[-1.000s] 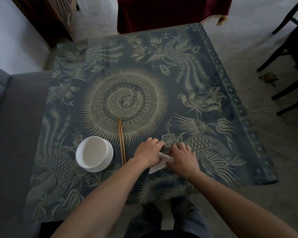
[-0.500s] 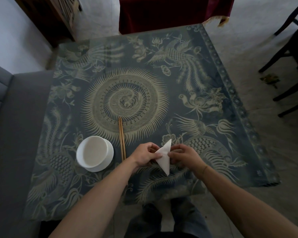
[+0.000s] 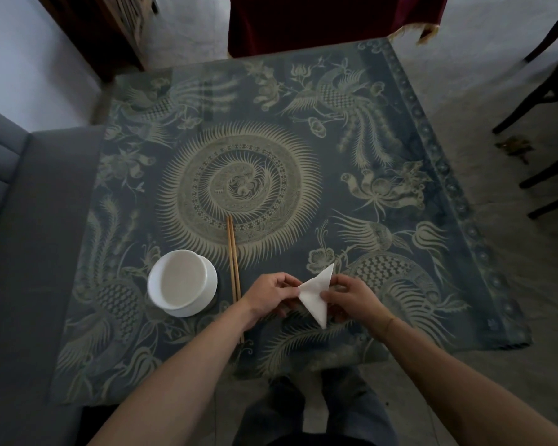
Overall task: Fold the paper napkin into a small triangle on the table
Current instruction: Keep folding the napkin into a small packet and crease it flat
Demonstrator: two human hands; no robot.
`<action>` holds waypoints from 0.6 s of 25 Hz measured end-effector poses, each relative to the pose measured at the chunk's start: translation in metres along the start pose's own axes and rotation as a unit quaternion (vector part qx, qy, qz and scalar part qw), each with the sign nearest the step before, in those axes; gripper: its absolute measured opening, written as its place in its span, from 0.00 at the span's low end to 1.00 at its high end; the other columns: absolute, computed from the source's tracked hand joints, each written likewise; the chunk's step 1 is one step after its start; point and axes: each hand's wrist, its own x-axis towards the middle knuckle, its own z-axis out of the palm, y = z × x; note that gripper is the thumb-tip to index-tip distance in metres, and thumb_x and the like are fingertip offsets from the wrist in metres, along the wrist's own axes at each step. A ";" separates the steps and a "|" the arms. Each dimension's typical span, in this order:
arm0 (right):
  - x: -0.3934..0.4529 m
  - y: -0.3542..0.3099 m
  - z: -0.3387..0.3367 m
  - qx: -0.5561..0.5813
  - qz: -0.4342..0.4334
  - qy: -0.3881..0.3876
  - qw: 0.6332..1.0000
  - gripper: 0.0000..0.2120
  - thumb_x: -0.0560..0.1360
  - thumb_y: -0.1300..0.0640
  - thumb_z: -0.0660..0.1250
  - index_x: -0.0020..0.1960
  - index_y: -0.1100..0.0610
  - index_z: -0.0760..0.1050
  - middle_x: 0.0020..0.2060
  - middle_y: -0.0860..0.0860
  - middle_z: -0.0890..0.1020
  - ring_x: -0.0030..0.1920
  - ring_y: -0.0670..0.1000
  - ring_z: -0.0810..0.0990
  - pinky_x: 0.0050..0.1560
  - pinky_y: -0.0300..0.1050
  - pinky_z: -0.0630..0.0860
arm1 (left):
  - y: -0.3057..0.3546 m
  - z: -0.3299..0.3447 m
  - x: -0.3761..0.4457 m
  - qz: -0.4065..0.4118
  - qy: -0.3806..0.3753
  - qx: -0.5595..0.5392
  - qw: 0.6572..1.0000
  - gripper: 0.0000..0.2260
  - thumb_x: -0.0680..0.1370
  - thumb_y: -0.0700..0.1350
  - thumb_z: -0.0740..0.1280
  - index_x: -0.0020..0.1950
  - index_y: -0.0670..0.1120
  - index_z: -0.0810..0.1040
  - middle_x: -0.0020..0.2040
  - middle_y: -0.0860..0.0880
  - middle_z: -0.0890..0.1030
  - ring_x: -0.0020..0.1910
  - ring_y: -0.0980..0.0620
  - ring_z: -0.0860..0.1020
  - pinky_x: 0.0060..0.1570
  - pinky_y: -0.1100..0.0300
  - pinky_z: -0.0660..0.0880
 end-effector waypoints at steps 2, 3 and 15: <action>0.000 0.001 0.001 -0.002 -0.014 0.002 1.000 0.08 0.74 0.65 0.71 0.50 0.54 0.80 0.42 0.59 0.86 0.40 0.55 0.84 0.40 0.49 0.82 | -0.002 0.001 -0.001 0.009 -0.003 0.003 1.000 0.04 0.77 0.39 0.70 0.51 0.44 0.82 0.40 0.47 0.84 0.36 0.52 0.82 0.28 0.61 0.75; 0.000 0.001 0.001 0.005 -0.019 0.001 1.000 0.09 0.73 0.65 0.71 0.50 0.53 0.80 0.41 0.59 0.86 0.40 0.55 0.84 0.41 0.50 0.82 | -0.002 0.002 -0.002 0.010 -0.006 -0.005 1.000 0.05 0.77 0.39 0.71 0.51 0.45 0.82 0.40 0.47 0.84 0.36 0.52 0.82 0.28 0.60 0.76; -0.006 0.005 0.002 0.187 0.005 -0.023 0.982 0.08 0.75 0.64 0.67 0.49 0.58 0.84 0.40 0.57 0.85 0.37 0.53 0.83 0.33 0.45 0.79 | -0.006 0.008 -0.010 -0.030 -0.005 -0.178 0.984 0.11 0.79 0.37 0.65 0.52 0.47 0.86 0.45 0.47 0.84 0.42 0.53 0.81 0.35 0.62 0.77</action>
